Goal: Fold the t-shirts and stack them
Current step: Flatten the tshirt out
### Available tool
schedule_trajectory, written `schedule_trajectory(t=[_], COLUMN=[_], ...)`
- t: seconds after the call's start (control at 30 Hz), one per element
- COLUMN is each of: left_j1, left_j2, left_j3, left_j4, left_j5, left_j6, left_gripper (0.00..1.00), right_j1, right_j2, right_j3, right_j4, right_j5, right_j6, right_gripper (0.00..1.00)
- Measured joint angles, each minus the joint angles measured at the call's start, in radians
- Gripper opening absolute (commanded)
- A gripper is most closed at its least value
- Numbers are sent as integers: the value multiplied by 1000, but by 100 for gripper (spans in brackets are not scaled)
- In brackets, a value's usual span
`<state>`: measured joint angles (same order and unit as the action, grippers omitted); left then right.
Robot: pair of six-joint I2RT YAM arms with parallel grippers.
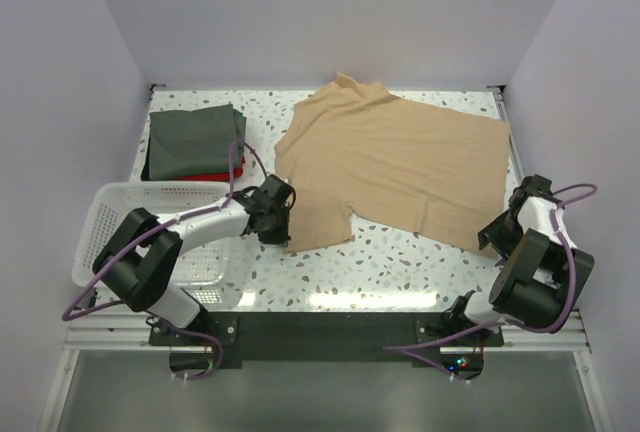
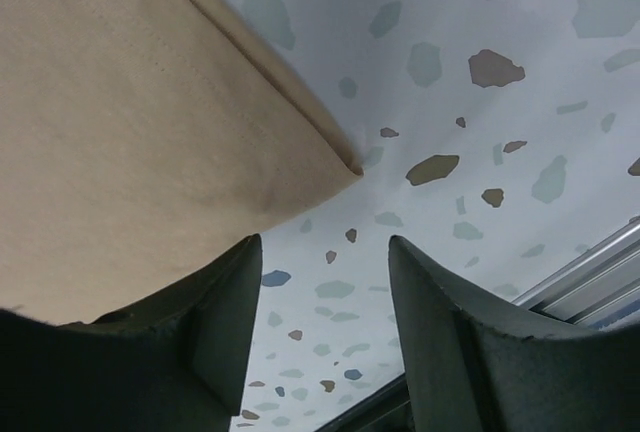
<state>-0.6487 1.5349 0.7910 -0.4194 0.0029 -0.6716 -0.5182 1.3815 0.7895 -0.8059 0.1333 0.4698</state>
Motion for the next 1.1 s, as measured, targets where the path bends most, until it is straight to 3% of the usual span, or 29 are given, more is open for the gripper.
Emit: schedule_trajectory(t=[0.73, 0.97, 1.0, 1.1], left_j1=[0, 0, 0, 0], left_j2=[-13, -12, -12, -12], left_j3=[19, 36, 37, 38], left_j4=[-53, -62, -62, -68], left_j5=[-16, -17, -18, -18], left_j6=[-8, -7, -7, -7], left_gripper=[0, 0, 0, 0], right_j1=[0, 0, 0, 0], right_j2=[98, 65, 60, 57], right_j3=[-3, -41, -47, -51], right_j4=[85, 146, 155, 172], right_j5=[139, 138, 137, 135], right_j6=[69, 99, 101, 106], right_gripper=[40, 19, 11, 0])
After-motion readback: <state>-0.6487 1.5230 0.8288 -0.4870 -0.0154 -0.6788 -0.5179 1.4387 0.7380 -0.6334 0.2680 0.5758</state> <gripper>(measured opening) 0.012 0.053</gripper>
